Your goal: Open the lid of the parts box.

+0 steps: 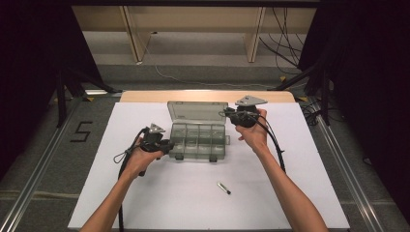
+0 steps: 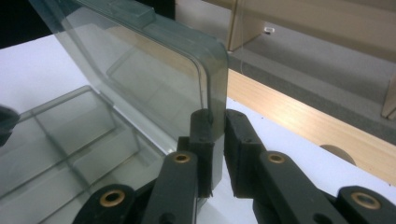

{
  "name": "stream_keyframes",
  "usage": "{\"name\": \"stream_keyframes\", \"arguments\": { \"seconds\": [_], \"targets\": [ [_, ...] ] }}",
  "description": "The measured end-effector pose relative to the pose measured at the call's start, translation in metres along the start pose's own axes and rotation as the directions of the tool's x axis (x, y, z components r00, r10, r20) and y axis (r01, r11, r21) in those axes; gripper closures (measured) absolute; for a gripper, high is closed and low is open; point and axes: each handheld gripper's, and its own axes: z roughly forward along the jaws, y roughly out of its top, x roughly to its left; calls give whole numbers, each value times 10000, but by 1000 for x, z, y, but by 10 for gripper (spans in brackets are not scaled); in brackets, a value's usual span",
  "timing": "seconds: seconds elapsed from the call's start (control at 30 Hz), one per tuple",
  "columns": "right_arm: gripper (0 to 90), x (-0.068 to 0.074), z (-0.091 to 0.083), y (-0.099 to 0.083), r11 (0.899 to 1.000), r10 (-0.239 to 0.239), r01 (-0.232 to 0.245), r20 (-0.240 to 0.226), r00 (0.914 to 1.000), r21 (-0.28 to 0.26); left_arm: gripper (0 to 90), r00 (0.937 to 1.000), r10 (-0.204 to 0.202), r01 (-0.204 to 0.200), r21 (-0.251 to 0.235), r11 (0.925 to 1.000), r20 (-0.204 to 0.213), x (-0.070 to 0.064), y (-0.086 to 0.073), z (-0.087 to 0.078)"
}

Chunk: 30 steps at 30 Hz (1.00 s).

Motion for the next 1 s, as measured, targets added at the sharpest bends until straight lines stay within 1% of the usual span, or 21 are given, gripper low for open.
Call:
{"name": "stream_keyframes", "arguments": {
  "seconds": [0.03,0.07,0.1,0.13,0.23,0.27,0.4,0.43,0.5,0.53,0.57,0.6,0.7,0.73,0.77,0.8,0.83,0.87,0.9,0.93,1.0],
  "targets": [
    [829,-1,2,1,9999,120,-120,56,9999,6,684,10000,16,-16,24,10000,-55,-1,0,0],
    [834,-3,4,4,9992,389,-391,162,9991,111,681,10000,-52,52,-1,10000,-62,-2,0,0],
    [834,-3,4,4,9992,389,-391,162,9991,111,681,10000,-50,51,34,10000,-82,-2,0,0],
    [837,-4,6,6,9981,580,-585,267,9980,178,680,9999,-104,104,19,9999,-61,-2,-1,-1],
    [841,-5,8,8,9977,638,-645,335,9974,210,681,9998,-190,190,70,9998,-11,-3,-1,-1],
    [841,-6,9,8,9976,634,-644,402,9972,246,681,9999,-117,119,125,9999,-120,-5,-1,-2],
    [845,-7,13,12,9946,933,-955,523,9943,397,681,9993,-338,340,119,9994,-173,-9,-1,-2],
    [846,-9,15,14,9934,1013,-1039,538,9934,483,683,9993,-314,318,200,9993,-204,-9,-1,-3],
    [847,-10,17,14,9940,978,-1006,637,9932,436,684,9991,-339,344,163,9993,-253,-14,0,-3],
    [848,-11,19,15,9926,1087,-1116,617,9922,468,683,9992,-255,262,233,9994,-307,-15,0,-4],
    [849,-12,20,16,9924,1103,-1135,653,9918,483,681,9990,-313,320,234,9992,-317,-17,1,-4],
    [850,-14,23,18,9880,1386,-1422,608,9885,599,682,9990,-291,298,195,9994,-327,-18,1,-3],
    [851,-16,26,18,9879,1399,-1440,690,9878,584,681,9991,-178,189,294,9994,-378,-16,1,-4],
    [852,-16,27,19,9833,1662,-1707,712,9835,625,680,9994,-251,258,269,9993,-246,-15,1,-4],
    [852,-16,27,19,9833,1662,-1707,712,9835,625,681,9994,-251,258,269,9993,-246,-15,1,-4],
    [852,-17,29,19,9822,1730,-1774,712,9824,622,681,9989,-377,380,92,9992,-261,-17,0,-3],
    [852,-16,29,20,9790,1861,-1916,787,9794,699,680,9991,-356,361,187,9992,-226,-16,0,-3],
    [851,-16,30,22,9786,1845,-1911,856,9791,768,681,9991,-366,370,189,9991,-235,-16,0,-3],
    [851,-18,31,22,9837,1558,-1625,863,9840,772,681,9991,-276,280,125,9995,-307,-15,0,-3],
    [851,-17,32,24,9775,1836,-1913,875,9791,885,680,9994,-241,249,319,9992,-258,-15,1,-4],
    [851,-18,34,25,9767,1842,-1929,942,9784,940,681,9991,-338,344,243,9991,-256,-15,0,-4]
  ]
}}
